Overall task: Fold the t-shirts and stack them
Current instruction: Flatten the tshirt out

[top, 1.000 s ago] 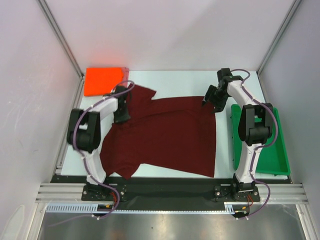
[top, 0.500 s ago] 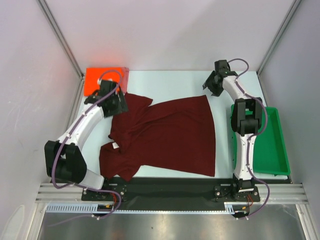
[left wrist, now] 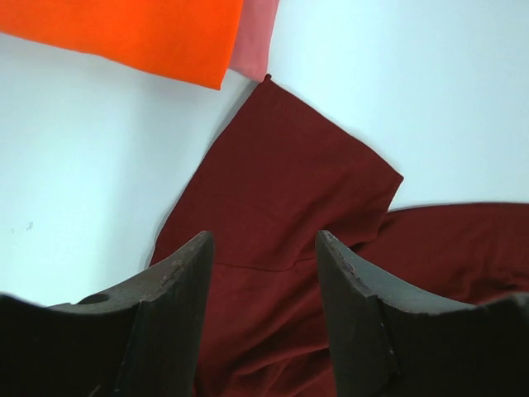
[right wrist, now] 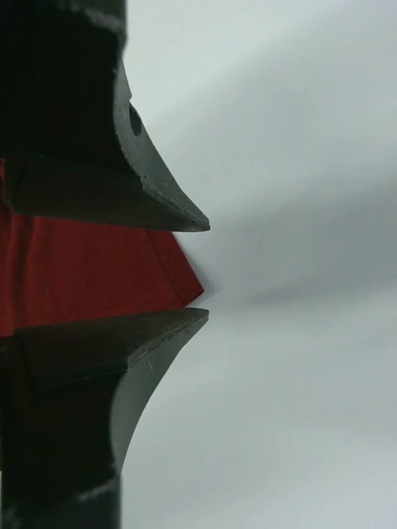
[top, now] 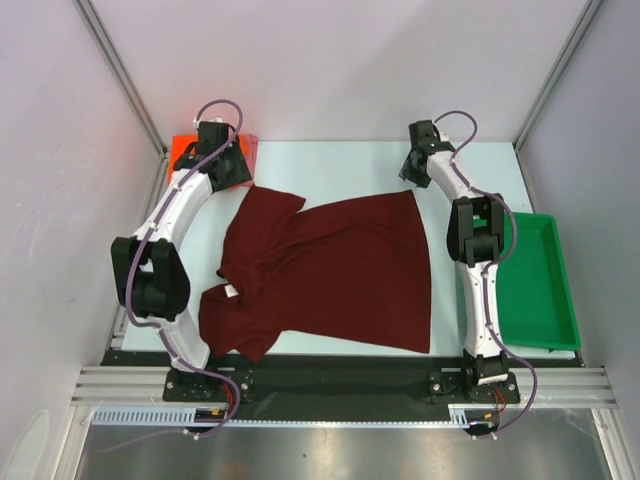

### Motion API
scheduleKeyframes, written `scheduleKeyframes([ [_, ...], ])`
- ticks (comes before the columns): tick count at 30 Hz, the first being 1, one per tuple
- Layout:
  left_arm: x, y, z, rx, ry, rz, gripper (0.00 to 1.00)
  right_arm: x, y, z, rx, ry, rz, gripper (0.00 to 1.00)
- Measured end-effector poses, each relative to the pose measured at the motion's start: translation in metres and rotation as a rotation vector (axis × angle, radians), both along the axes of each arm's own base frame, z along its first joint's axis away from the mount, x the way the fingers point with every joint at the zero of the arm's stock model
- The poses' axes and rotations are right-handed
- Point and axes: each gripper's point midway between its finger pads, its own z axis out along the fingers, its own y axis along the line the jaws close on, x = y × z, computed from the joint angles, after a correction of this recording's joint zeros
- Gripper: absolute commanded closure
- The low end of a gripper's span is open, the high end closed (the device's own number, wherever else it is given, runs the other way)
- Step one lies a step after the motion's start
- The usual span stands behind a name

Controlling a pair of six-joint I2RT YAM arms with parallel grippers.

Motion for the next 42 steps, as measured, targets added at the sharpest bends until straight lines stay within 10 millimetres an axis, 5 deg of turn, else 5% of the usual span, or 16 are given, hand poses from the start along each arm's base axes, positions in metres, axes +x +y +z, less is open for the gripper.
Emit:
scheduleKeyframes([
  [11,0.007,-0.003,-0.010,-0.003,0.022,-0.024,0.43,-0.009,-0.004,-0.009,-0.045,0.040,-0.008,0.64],
  [24,0.007,-0.003,-0.010,-0.017,0.023,-0.032,0.43,-0.010,-0.003,-0.024,-0.039,0.063,-0.013,0.64],
  [37,0.013,-0.005,-0.007,-0.020,-0.002,-0.042,0.37,-0.013,0.001,-0.025,-0.003,0.074,-0.033,0.98],
  [42,0.032,-0.009,-0.010,-0.022,-0.015,-0.058,0.34,-0.014,0.000,-0.026,0.019,0.080,-0.048,1.00],
])
